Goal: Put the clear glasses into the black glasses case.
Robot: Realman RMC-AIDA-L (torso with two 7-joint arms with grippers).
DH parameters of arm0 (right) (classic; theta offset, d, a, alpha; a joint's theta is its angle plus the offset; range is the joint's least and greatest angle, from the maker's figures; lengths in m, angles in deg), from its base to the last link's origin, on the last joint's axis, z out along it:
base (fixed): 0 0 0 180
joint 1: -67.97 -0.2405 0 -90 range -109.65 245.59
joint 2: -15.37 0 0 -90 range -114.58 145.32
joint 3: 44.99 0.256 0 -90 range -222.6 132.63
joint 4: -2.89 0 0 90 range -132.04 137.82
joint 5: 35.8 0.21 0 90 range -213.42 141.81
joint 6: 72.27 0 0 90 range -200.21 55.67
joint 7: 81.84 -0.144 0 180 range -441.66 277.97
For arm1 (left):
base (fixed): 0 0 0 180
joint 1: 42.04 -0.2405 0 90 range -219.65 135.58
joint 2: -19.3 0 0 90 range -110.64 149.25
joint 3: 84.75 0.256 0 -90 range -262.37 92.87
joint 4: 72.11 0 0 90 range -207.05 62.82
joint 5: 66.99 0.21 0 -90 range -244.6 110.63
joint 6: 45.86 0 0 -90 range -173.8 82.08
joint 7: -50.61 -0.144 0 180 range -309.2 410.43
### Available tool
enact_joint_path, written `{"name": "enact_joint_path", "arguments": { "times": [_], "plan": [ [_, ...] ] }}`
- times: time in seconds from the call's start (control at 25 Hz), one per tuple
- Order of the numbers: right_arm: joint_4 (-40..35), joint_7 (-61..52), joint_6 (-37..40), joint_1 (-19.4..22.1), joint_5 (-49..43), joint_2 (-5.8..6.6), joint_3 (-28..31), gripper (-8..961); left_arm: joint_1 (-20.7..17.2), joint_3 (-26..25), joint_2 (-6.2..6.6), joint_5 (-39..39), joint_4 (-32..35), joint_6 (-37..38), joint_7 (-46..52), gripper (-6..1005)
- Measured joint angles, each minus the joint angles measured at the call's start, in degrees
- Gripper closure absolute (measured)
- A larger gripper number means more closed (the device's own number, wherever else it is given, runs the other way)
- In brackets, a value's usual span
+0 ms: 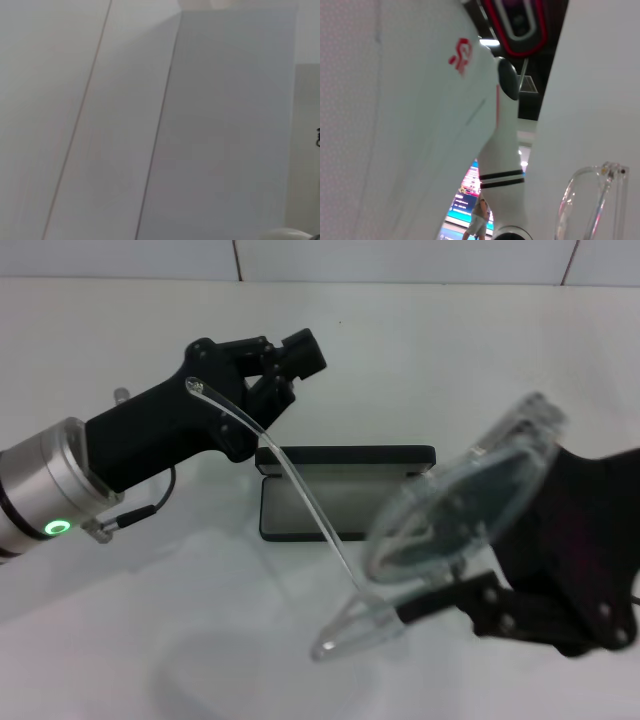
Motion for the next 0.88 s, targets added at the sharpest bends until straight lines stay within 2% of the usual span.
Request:
{"name": "enact_joint_path", "arguments": {
  "times": [0.32,0.88],
  "plan": [
    [6.04,1.94,-2.53,-1.72,0.06,-0.07,-0.22,835,0.34,2.07,-0.25,-0.67,-0.01,1.79,0.14,945],
    [9.10,1.94,-6.52,-2.17,0.65,-0.14,-0.18,832,1.00,2.00,-0.48,-0.74,0.50,4.77,0.35,945]
  ]
}}
